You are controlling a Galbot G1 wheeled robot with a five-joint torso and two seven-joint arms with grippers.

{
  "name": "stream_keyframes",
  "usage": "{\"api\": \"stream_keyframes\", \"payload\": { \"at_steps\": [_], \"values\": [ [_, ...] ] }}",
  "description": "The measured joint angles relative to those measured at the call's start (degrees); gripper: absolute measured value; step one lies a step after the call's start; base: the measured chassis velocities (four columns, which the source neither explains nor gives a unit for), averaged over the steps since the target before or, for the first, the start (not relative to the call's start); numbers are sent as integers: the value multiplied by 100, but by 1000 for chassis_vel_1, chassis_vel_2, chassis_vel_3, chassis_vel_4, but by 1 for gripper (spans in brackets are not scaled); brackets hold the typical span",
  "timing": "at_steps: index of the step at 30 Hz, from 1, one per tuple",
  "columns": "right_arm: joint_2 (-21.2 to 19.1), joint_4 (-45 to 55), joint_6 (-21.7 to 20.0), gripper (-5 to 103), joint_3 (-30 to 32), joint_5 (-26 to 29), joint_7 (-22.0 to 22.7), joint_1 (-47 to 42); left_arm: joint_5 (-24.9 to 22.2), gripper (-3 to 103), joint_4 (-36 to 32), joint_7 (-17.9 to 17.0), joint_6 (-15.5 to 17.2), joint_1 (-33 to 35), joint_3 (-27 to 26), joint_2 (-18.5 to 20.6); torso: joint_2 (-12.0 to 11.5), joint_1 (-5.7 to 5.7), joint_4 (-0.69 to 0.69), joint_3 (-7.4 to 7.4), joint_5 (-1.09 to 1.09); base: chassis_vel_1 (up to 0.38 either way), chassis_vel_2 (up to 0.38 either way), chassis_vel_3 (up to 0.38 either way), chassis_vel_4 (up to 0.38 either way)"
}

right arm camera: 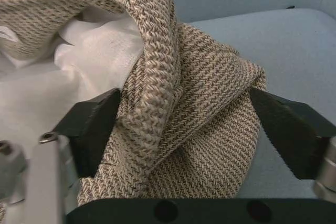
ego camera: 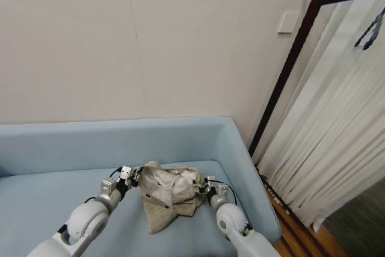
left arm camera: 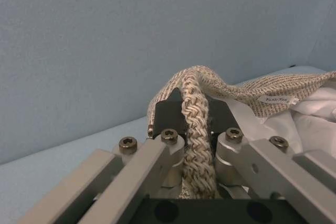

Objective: Pick up the clothes from the sofa and hang them on the clothes hanger.

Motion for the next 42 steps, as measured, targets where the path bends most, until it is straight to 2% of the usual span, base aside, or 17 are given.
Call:
{"api": "stream_keyframes", "payload": {
  "at_steps": [1, 4, 7, 10, 12, 13, 16, 19, 21, 23, 27, 31, 35, 36, 40, 41, 42],
  "values": [
    [20, -55, 19, 72, -11, -1, -4, 19, -6, 6, -43, -2, -10, 29, -21, 11, 0, 0, 0, 0, 0, 0, 0, 0, 0],
    [47, -120, 42, 67, -47, 4, -7, 58, -11, 6, -124, -7, -19, 80, -56, 22, 0, 0, 1, 0, 0, 0, 0, 0, 0],
    [56, -140, 72, 51, -120, 12, -5, 109, -13, 6, -218, -9, -28, 119, -72, 23, 0, 0, 1, 0, 0, 0, 0, 0, 0],
    [51, -138, 94, 45, -154, 15, 6, 125, -13, 6, -246, -9, -38, 126, -73, 23, 0, 0, 1, 0, 0, 0, 0, 0, 0],
    [27, -114, 115, 34, -169, 16, 15, 127, -12, 6, -249, -8, -50, 128, -73, 21, 0, 0, 1, 0, 0, 0, 0, 0, 0],
    [16, -101, 121, 34, -171, 16, 17, 127, -10, 6, -249, -8, -56, 128, -73, 20, 0, 0, 0, 0, 0, 0, 0, 0, 0],
    [-18, -54, 147, 24, -172, 16, 31, 127, -3, 6, -248, -6, -76, 130, -73, 13, 0, 0, 0, 0, 0, 0, 0, 0, 0],
    [-88, 76, 181, 7, -176, 18, 91, 126, 16, 6, -210, 0, -122, 120, -63, -10, 0, 0, 0, 0, 0, 0, 0, 0, 0],
    [-122, 140, 187, 7, -176, 22, 109, 127, 19, 6, -194, 2, -141, 104, -57, -20, 0, 0, 0, 0, 0, 0, 0, 0, 0],
    [-189, 257, 192, 2, -152, 29, 131, 127, 24, 6, -169, 3, -173, 72, -50, -32, 0, 0, 1, 0, 0, 0, 0, 0, 0],
    [-350, 537, 193, 2, -66, 92, 186, 132, 38, 6, -158, 5, -320, 16, -59, -37, 0, 0, 0, 0, 0, 0, 0, 0, 0],
    [-699, 1017, 191, 2, 5, 269, 251, 194, 45, 6, -264, -100, -540, -40, -128, -16, 0, 0, 0, 0, 0, 0, 0, 0, 0],
    [-1517, 1780, 236, 2, 156, 651, 210, 403, -89, 6, -852, -237, -608, -88, -488, 328, 0, 0, 0, 0, 2, 0, 0, 0, 0],
    [-1517, 1780, 236, 2, 156, 651, 210, 403, -89, 6, -852, -237, -608, -88, -488, 328, 0, 0, 0, 0, 2, 0, 0, 0, 0],
    [-2465, 2447, 323, 2, 462, 1266, -1, 855, -622, 6, -1445, -193, -607, -102, -1289, 857, 0, 0, -1, 0, 3, 0, 0, 0, 0],
    [-2465, 2447, 323, 2, 462, 1266, -1, 855, -622, 6, -1445, -193, -607, -102, -1289, 857, 0, 0, -1, 0, 3, 0, 0, 0, 0],
    [-2774, 2694, 327, 2, 575, 1641, -17, 1173, -907, 6, -1634, -168, -589, -96, -1640, 1036, 0, 0, -1, -1, 1, 0, 0, 0, 0]
  ]
}}
